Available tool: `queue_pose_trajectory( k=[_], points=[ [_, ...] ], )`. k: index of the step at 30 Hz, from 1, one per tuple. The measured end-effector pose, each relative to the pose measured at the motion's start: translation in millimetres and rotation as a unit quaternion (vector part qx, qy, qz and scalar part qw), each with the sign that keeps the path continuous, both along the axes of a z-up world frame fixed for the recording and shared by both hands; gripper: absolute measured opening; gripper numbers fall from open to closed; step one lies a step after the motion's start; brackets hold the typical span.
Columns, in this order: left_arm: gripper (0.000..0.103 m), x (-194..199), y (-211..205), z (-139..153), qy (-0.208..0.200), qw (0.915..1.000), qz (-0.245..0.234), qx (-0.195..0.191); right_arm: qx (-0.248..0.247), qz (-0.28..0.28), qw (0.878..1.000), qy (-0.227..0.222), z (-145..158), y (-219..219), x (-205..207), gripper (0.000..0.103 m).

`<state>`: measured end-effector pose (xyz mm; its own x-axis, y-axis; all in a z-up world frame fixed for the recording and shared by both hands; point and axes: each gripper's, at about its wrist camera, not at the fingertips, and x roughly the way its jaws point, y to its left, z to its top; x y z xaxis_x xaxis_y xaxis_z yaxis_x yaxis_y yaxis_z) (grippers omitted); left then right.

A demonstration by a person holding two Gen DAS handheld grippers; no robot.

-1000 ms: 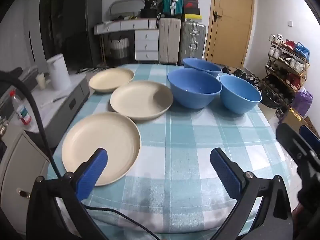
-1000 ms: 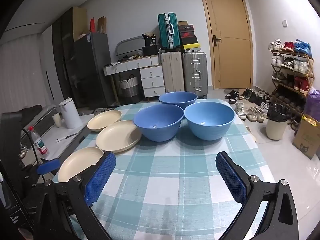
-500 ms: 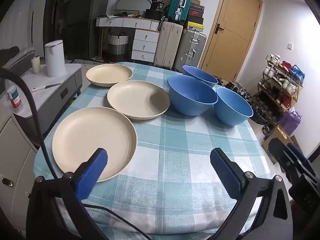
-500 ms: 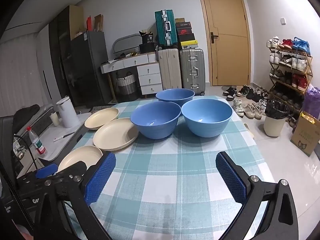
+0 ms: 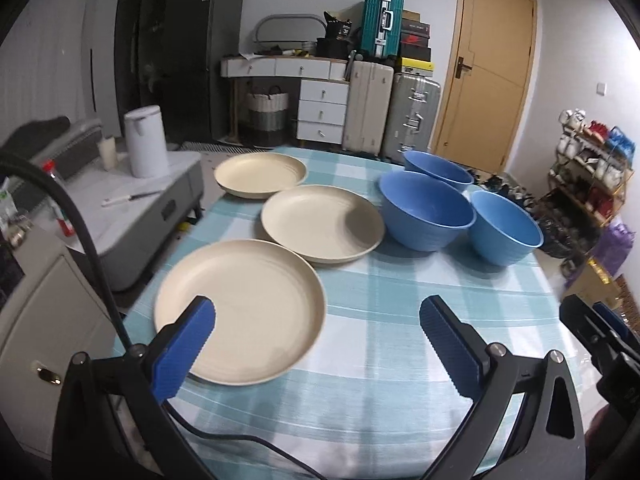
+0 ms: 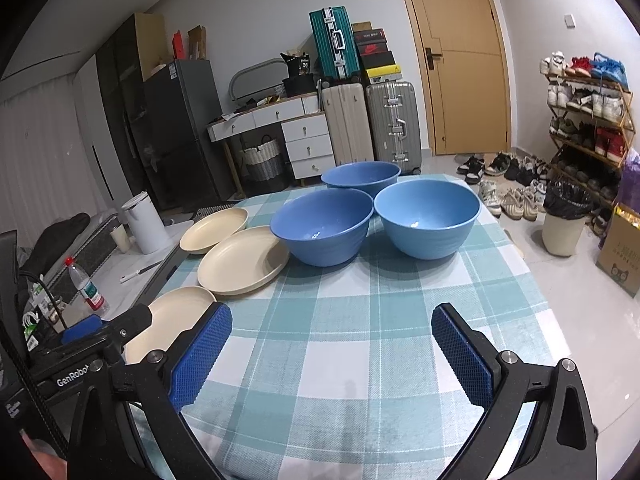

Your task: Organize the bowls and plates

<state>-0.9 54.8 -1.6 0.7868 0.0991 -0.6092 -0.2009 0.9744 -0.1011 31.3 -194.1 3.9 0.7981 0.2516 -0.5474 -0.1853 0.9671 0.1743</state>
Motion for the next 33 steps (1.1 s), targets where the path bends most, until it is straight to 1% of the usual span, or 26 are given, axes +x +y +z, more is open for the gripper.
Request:
queue_pose_trajectory(
  k=[7, 12, 20, 23, 25, 30, 32, 33],
  points=[
    [0.103, 1, 8, 1, -0.002, 0.9996, 0.023, 0.017, 0.004, 0.003, 1.000, 0.007, -5, 2, 4, 0.102],
    [0.103, -3, 16, 6, -0.030, 0.9978, 0.050, 0.031, 0.002, 0.007, 1.000, 0.012, -9, 6, 8, 0.102],
    [0.103, -7, 24, 8, -0.049, 0.9961, 0.062, 0.039, 0.001, 0.013, 1.000, 0.016, -11, 10, 11, 0.102],
    [0.103, -11, 24, 11, -0.069, 0.9947, 0.065, 0.038, 0.000, 0.015, 1.000, 0.015, -12, 12, 11, 0.102],
    [0.103, -15, 23, 14, -0.084, 0.9924, 0.074, 0.051, 0.000, 0.016, 1.000, 0.016, -12, 13, 12, 0.102],
    [0.102, -21, 16, 20, -0.102, 0.9883, 0.066, 0.093, -0.001, 0.017, 1.000, 0.014, -13, 15, 12, 0.102],
    [0.102, -26, 11, 21, -0.117, 0.9872, 0.033, 0.103, -0.002, 0.019, 1.000, 0.013, -13, 17, 12, 0.102],
    [0.102, -28, 8, 22, -0.119, 0.9863, 0.028, 0.110, -0.001, 0.019, 1.000, 0.013, -13, 17, 12, 0.102]
  ],
)
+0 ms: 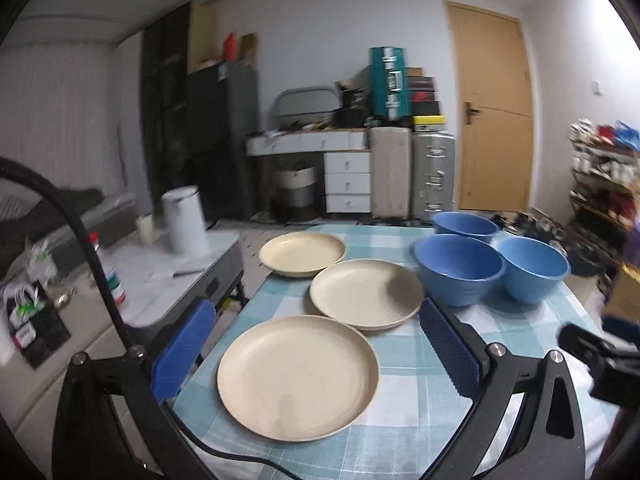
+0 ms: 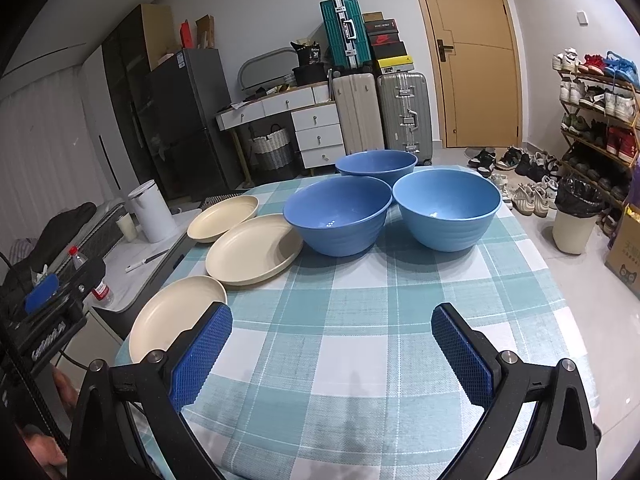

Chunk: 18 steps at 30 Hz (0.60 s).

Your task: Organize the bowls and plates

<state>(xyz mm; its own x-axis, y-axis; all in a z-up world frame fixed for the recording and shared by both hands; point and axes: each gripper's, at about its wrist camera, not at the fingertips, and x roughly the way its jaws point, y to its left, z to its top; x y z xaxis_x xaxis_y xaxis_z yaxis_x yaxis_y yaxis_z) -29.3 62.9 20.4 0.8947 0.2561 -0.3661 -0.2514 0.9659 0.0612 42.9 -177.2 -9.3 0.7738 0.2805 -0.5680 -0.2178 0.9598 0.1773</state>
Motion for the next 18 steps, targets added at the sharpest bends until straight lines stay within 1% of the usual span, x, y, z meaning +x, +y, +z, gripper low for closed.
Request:
queue_pose_trajectory(
  k=[2, 5, 7, 8, 10, 11, 12, 13, 14, 15, 16, 18],
  points=[
    [0.102, -6, -2, 1, -0.011, 0.9999, -0.002, 0.011, 0.002, 0.002, 1.000, -0.001, 0, 0, 0, 0.102],
    [0.102, -10, 5, 1, -0.028, 0.9995, -0.014, 0.004, 0.003, 0.005, 1.000, -0.003, 1, 0, -2, 0.102],
    [0.102, -10, 10, 1, -0.025, 0.9996, -0.015, -0.004, 0.003, 0.007, 1.000, -0.004, 2, 1, -3, 0.102],
    [0.102, -10, 14, 1, -0.025, 0.9994, -0.020, -0.014, 0.002, 0.008, 1.000, -0.006, 2, 1, -3, 0.102],
    [0.102, -14, 18, 1, -0.035, 0.9987, -0.026, -0.026, 0.004, 0.010, 1.000, -0.009, 3, 1, -4, 0.102],
    [0.102, -14, 20, 2, -0.038, 0.9988, -0.016, -0.028, 0.005, 0.011, 1.000, -0.009, 4, 1, -5, 0.102],
    [0.102, -17, 21, 3, -0.050, 0.9983, -0.009, -0.029, 0.006, 0.011, 1.000, -0.010, 4, 2, -5, 0.102],
    [0.102, -22, 22, 4, -0.070, 0.9970, -0.016, -0.030, 0.007, 0.013, 1.000, -0.010, 4, 2, -5, 0.102],
    [0.102, -22, 20, 5, -0.071, 0.9971, -0.013, -0.024, 0.007, 0.014, 1.000, -0.010, 5, 2, -6, 0.102],
    [0.102, -22, 18, 5, -0.072, 0.9973, -0.009, -0.010, 0.006, 0.014, 1.000, -0.011, 5, 2, -6, 0.102],
    [0.102, -24, 15, 5, -0.084, 0.9964, -0.013, 0.007, 0.006, 0.015, 1.000, -0.011, 5, 2, -6, 0.102],
    [0.102, -27, 13, 6, -0.095, 0.9952, -0.005, 0.021, 0.008, 0.015, 1.000, -0.012, 5, 3, -6, 0.102]
  ],
)
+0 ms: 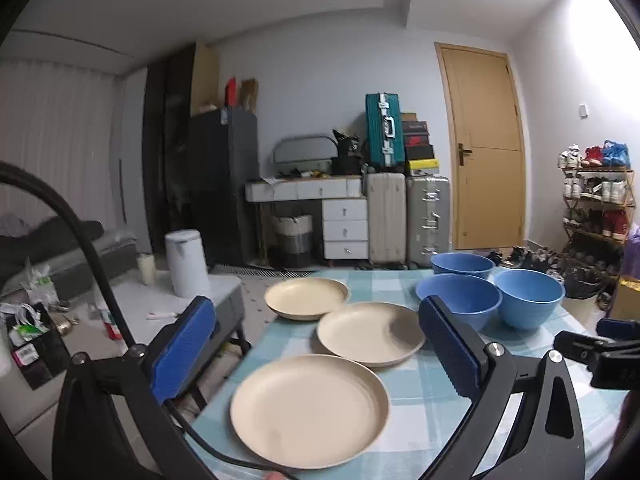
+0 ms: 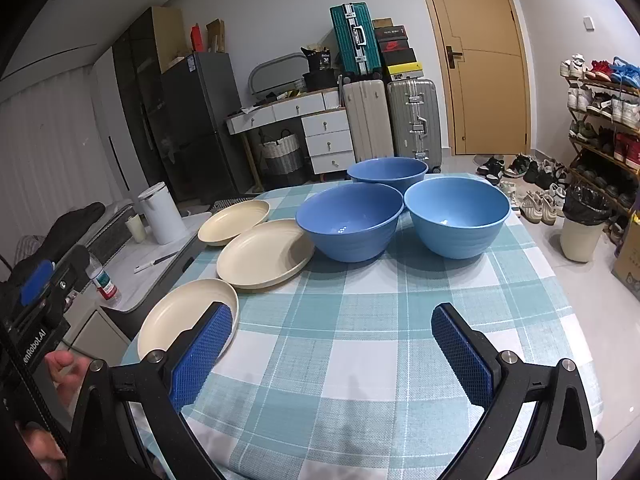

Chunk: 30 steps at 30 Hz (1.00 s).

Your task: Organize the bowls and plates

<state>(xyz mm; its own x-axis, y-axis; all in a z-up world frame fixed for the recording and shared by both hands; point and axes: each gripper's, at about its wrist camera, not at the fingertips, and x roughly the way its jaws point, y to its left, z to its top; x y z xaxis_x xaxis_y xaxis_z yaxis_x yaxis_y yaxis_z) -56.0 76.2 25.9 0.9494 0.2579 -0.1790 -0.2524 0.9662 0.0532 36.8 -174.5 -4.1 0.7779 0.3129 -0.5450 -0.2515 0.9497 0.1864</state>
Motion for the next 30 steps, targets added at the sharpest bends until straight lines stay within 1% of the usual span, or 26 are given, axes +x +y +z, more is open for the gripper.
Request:
queue_pose_trajectory(
  k=[1, 2, 5, 7, 8, 9, 10, 11, 12, 13, 15, 16, 18, 19, 20, 21, 22, 24, 25, 26, 27, 28, 30],
  points=[
    [0.103, -1, 1, -1, -0.009, 0.9999, -0.003, 0.003, 0.001, 0.000, 1.000, 0.000, 0, -1, 0, 0.102],
    [0.103, 0, 1, -2, -0.009, 0.9999, -0.004, 0.004, 0.002, 0.000, 1.000, 0.000, 0, -1, 0, 0.102],
    [0.103, 12, 7, -11, 0.027, 0.9996, 0.006, 0.004, 0.003, 0.000, 1.000, -0.001, 1, -1, -1, 0.102],
    [0.103, 21, 9, -19, 0.059, 0.9978, 0.026, 0.016, 0.004, 0.001, 1.000, 0.000, 1, -1, -1, 0.102],
    [0.102, 24, 8, -23, 0.070, 0.9963, 0.039, 0.032, 0.004, 0.001, 1.000, -0.001, 1, -1, -1, 0.102],
    [0.103, 29, 3, -27, 0.090, 0.9942, 0.029, 0.051, 0.004, 0.000, 1.000, -0.001, 1, -1, -1, 0.102],
    [0.103, 35, -3, -32, 0.120, 0.9901, 0.022, 0.070, 0.004, 0.000, 1.000, 0.000, 1, 0, 0, 0.102],
    [0.103, 39, -10, -35, 0.143, 0.9845, 0.028, 0.097, 0.004, 0.001, 1.000, 0.002, 1, 0, 0, 0.102],
    [0.103, 38, -19, -38, 0.149, 0.9801, 0.028, 0.128, 0.004, 0.001, 1.000, 0.002, 1, 0, -1, 0.102],
    [0.103, 32, -29, -39, 0.133, 0.9785, 0.019, 0.157, 0.004, 0.002, 1.000, 0.003, 0, 0, -1, 0.102],
    [0.103, 16, -44, -36, 0.081, 0.9768, 0.032, 0.196, 0.005, 0.002, 1.000, 0.003, -1, 1, 0, 0.102],
    [0.103, 5, -52, -32, 0.042, 0.9738, 0.038, 0.220, 0.007, 0.002, 1.000, 0.005, -1, 1, 0, 0.102],
    [0.103, -10, -62, -25, -0.021, 0.9666, 0.055, 0.250, 0.006, 0.005, 1.000, 0.007, -3, 2, 0, 0.102],
    [0.103, -16, -63, -20, -0.039, 0.9668, 0.043, 0.249, 0.004, 0.004, 1.000, 0.007, -3, 2, 0, 0.102],
    [0.103, -20, -63, -14, -0.052, 0.9679, 0.031, 0.244, 0.004, 0.005, 1.000, 0.007, -4, 2, 0, 0.102],
    [0.103, -22, -63, -9, -0.054, 0.9681, 0.037, 0.242, 0.005, 0.006, 1.000, 0.008, -4, 2, 0, 0.102],
    [0.103, -24, -63, -4, -0.055, 0.9691, 0.032, 0.238, 0.005, 0.006, 1.000, 0.009, -5, 2, 0, 0.102],
    [0.103, -29, -63, -1, -0.063, 0.9719, 0.006, 0.227, 0.006, 0.005, 1.000, 0.008, -6, 1, 1, 0.102],
    [0.103, -35, -62, 0, -0.076, 0.9718, 0.000, 0.223, 0.006, 0.006, 1.000, 0.010, -6, 2, 1, 0.102],
    [0.103, -40, -61, 1, -0.092, 0.9702, -0.007, 0.224, 0.007, 0.006, 1.000, 0.012, -7, 2, 2, 0.102],
    [0.103, -43, -64, 1, -0.098, 0.9674, -0.008, 0.233, 0.007, 0.007, 1.000, 0.012, -8, 2, 1, 0.102],
    [0.103, -43, -68, 0, -0.098, 0.9634, -0.008, 0.250, 0.007, 0.008, 1.000, 0.012, -8, 3, 1, 0.102],
    [0.103, -45, -75, 0, -0.113, 0.9554, -0.017, 0.272, 0.005, 0.009, 1.000, 0.012, -9, 3, 0, 0.102]
  ],
)
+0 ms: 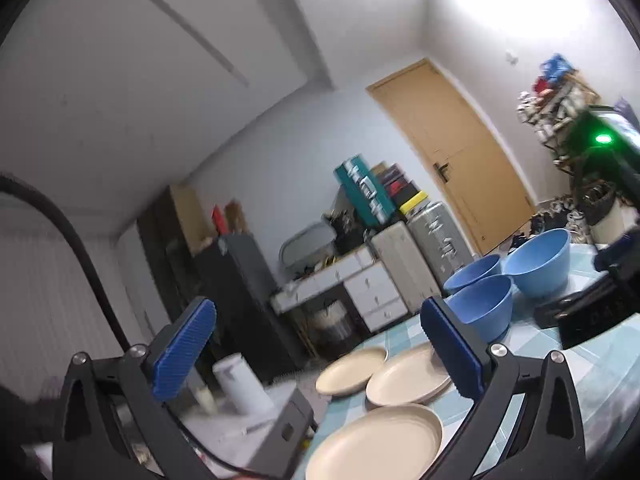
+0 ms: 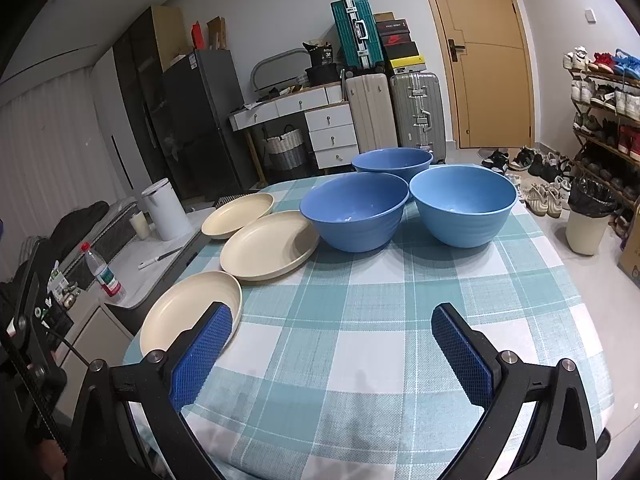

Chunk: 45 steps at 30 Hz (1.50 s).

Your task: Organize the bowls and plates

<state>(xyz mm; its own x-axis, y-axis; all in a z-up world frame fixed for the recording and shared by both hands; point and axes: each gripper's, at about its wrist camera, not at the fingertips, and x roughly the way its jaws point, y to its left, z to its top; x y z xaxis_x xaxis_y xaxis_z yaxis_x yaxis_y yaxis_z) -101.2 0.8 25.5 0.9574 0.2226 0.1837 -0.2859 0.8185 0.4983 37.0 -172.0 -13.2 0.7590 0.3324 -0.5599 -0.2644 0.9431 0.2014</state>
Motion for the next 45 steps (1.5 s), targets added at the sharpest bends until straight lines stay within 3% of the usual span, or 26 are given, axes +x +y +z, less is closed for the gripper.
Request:
queue_pose_trajectory(
  k=[2, 9, 13, 20, 25, 32, 39, 43, 45],
  points=[
    [0.103, -6, 0, -2, -0.011, 0.9999, -0.008, -0.005, 0.000, 0.002, 1.000, 0.002, -1, 1, 1, 0.102],
    [0.103, 1, 4, -1, 0.023, 0.9989, -0.019, -0.036, -0.001, 0.004, 1.000, 0.002, -3, 0, 1, 0.102],
    [0.103, 1, 15, 2, 0.048, 0.9937, -0.062, -0.080, 0.001, 0.004, 1.000, 0.008, -4, 1, 0, 0.102],
    [0.103, -5, 24, 3, 0.029, 0.9854, -0.109, -0.127, -0.004, 0.010, 1.000, 0.007, -5, 4, -1, 0.102],
    [0.103, -4, 17, 0, 0.010, 0.9917, -0.081, -0.099, -0.003, 0.009, 1.000, 0.010, -6, 3, 0, 0.102],
    [0.103, 13, 0, -13, 0.071, 0.9915, -0.080, -0.074, -0.005, 0.013, 1.000, 0.015, -10, 4, 2, 0.102],
    [0.103, 11, -14, -10, 0.066, 0.9963, -0.042, -0.034, -0.005, 0.013, 1.000, 0.022, -14, 4, 4, 0.102],
    [0.103, 20, -6, -2, 0.090, 0.9940, -0.023, -0.058, -0.005, 0.014, 1.000, 0.024, -15, 5, 5, 0.102],
    [0.103, 31, 3, 0, 0.151, 0.9829, -0.049, -0.092, -0.006, 0.015, 1.000, 0.023, -14, 6, 5, 0.102]
  ],
)
